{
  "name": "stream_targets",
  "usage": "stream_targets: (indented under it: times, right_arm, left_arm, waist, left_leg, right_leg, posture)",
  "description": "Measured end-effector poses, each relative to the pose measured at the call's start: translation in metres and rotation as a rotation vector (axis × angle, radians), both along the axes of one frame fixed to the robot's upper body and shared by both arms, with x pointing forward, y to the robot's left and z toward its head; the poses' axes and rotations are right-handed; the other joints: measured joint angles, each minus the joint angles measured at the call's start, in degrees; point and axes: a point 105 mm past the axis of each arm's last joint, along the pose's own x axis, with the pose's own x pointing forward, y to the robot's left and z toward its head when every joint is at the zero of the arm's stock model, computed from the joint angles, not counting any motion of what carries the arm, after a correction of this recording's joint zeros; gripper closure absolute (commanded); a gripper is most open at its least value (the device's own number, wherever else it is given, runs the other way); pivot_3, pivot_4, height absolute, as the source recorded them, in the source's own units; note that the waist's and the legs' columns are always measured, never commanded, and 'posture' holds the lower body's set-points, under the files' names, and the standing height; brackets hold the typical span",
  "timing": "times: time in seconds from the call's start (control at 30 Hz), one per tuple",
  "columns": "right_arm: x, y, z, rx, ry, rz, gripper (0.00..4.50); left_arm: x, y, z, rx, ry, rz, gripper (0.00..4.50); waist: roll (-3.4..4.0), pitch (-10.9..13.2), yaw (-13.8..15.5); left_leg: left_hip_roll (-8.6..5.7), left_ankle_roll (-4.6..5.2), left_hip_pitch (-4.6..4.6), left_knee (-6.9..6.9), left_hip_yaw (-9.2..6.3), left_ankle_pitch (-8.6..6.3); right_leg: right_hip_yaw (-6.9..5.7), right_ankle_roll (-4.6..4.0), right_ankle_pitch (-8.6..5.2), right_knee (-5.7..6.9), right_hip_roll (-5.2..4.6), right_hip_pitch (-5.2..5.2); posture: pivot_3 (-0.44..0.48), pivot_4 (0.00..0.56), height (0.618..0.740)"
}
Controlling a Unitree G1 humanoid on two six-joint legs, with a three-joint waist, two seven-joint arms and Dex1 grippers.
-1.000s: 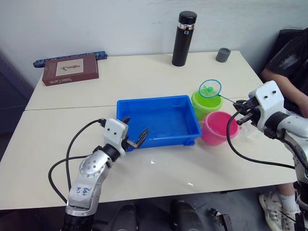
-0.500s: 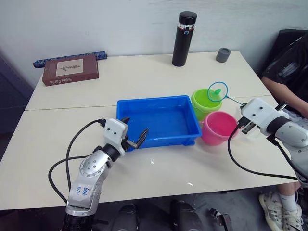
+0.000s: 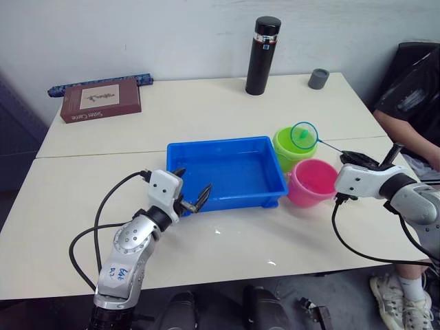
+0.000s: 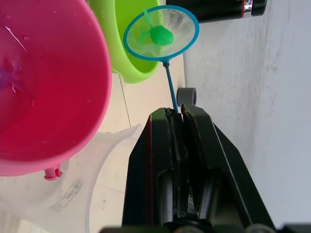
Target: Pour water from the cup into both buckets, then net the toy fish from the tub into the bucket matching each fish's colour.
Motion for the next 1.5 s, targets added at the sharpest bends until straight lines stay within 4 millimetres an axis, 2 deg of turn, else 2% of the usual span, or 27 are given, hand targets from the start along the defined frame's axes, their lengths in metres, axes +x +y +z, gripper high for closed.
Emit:
stream_targets:
  times: [0.17, 0.37, 0.57, 1.0, 1.1, 1.4, 1.5]
  right_arm:
    - [0.000, 0.004, 0.015, -0.150, -0.088, 0.045, 4.50]
    - [0.002, 0.002, 0.018, -0.242, -0.143, 0.054, 4.50]
    - [0.004, 0.004, 0.025, -0.266, -0.166, 0.057, 4.50]
    - [0.003, 0.003, 0.020, -0.299, -0.153, 0.055, 4.50]
    - [0.005, 0.006, 0.025, -0.295, -0.171, 0.060, 4.50]
    - [0.002, 0.006, 0.015, -0.315, -0.147, 0.069, 4.50]
    - [0.005, 0.007, 0.022, -0.305, -0.169, 0.061, 4.50]
  left_arm:
    - [-0.001, 0.000, 0.000, -0.001, -0.006, -0.002, 0.04]
    - [-0.001, 0.000, 0.000, -0.001, -0.009, -0.004, 0.04]
    - [-0.001, 0.000, 0.000, -0.002, -0.014, -0.004, 0.04]
    - [-0.001, 0.000, 0.001, -0.003, -0.026, -0.007, 0.04]
    - [0.000, 0.000, 0.000, -0.003, -0.024, -0.007, 0.04]
    - [0.001, 0.001, -0.006, -0.003, -0.006, -0.007, 0.04]
    - [0.001, 0.001, -0.006, -0.003, -0.008, -0.008, 0.04]
  waist:
    - [0.00, 0.00, 0.00]
    - [0.00, 0.00, -0.01]
    - [0.00, 0.00, -0.07]
    - [0.00, 0.00, -0.06]
    - [0.00, 0.00, -0.19]
    - [0.00, 0.00, -0.07]
    - [0.00, 0.00, -0.29]
  left_leg:
    - [0.00, -0.01, 0.03, 0.00, 0.03, 0.00]
    - [0.00, -0.02, 0.04, 0.02, 0.05, 0.01]
    - [0.00, -0.04, 0.07, 0.03, 0.07, 0.02]
    - [0.00, -0.04, 0.09, 0.04, 0.08, 0.03]
    - [0.00, -0.04, 0.11, 0.07, 0.12, 0.03]
    - [0.01, -0.04, 0.14, 0.09, 0.11, 0.03]
    - [0.01, -0.04, 0.17, 0.10, 0.14, 0.03]
  right_leg:
    - [0.02, 0.00, 0.00, 0.02, 0.00, 0.00]
    - [0.04, 0.00, 0.00, 0.02, 0.00, 0.03]
    - [0.05, 0.01, 0.00, 0.08, 0.00, 0.02]
    - [0.06, 0.01, 0.00, 0.11, 0.00, 0.04]
    - [0.10, 0.02, 0.01, 0.14, 0.00, 0.04]
    - [0.10, 0.02, 0.01, 0.16, 0.01, 0.07]
    - [0.13, 0.02, 0.01, 0.19, 0.01, 0.07]
  posture:
    - [0.000, 0.150, 0.740]
    - [0.000, 0.150, 0.740]
    - [0.000, 0.150, 0.740]
    - [0.000, 0.150, 0.740]
    - [0.000, 0.150, 0.740]
    - [0.000, 0.150, 0.740]
    - [0.000, 0.150, 0.740]
